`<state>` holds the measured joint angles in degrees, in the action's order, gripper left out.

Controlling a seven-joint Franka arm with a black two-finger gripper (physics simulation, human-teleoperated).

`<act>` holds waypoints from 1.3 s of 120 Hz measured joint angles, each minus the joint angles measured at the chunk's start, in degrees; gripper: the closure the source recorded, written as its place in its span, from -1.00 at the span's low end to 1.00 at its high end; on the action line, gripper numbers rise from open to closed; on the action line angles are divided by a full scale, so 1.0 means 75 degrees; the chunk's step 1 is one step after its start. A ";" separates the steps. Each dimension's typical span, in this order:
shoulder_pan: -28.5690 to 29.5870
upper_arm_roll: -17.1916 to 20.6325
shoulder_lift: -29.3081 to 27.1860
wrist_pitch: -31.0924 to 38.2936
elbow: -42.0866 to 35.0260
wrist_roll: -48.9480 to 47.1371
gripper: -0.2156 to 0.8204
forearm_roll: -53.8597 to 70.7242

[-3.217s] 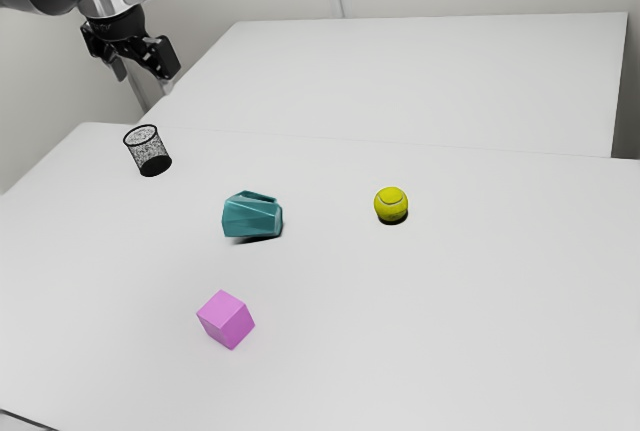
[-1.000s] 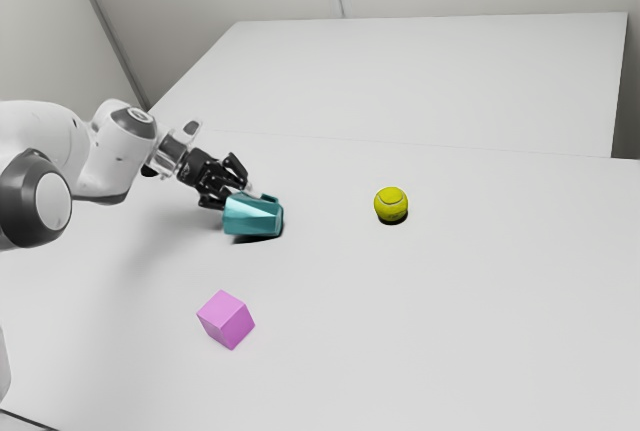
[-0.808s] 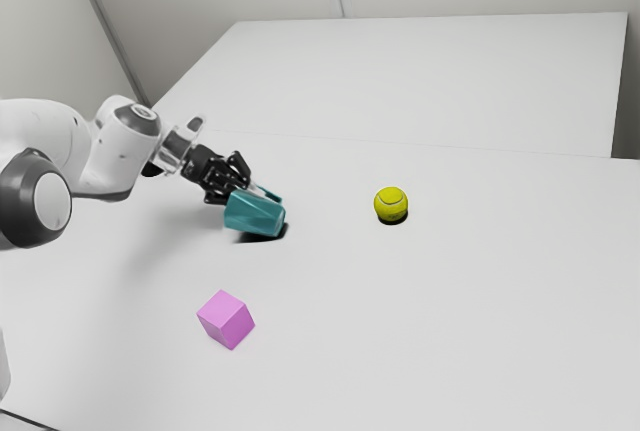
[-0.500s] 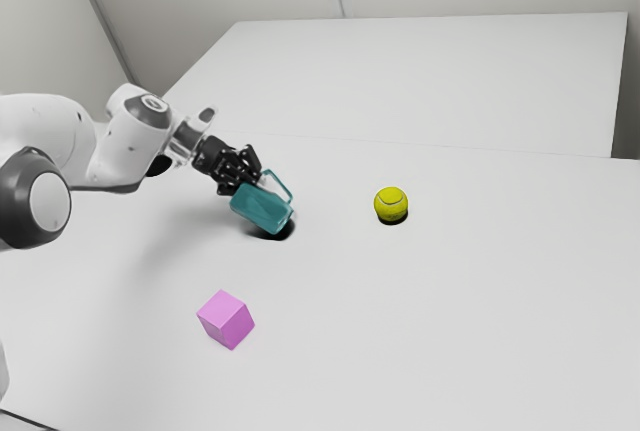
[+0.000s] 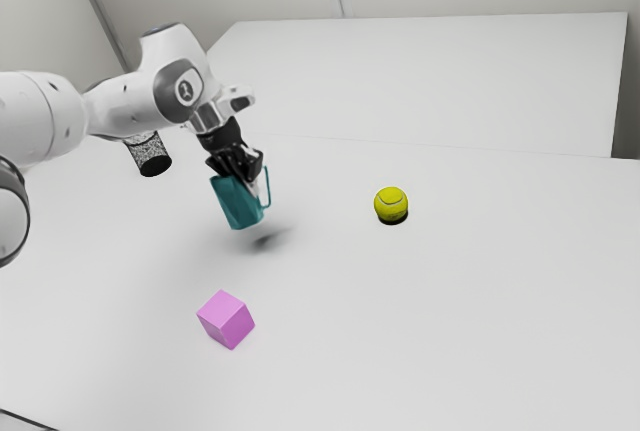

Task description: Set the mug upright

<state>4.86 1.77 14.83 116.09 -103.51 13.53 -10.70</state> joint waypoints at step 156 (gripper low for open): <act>-0.0195 0.0252 -0.0676 0.4175 -0.2831 -0.3327 0.78 0.2162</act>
<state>3.40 3.66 9.76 147.40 -124.74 -11.43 5.51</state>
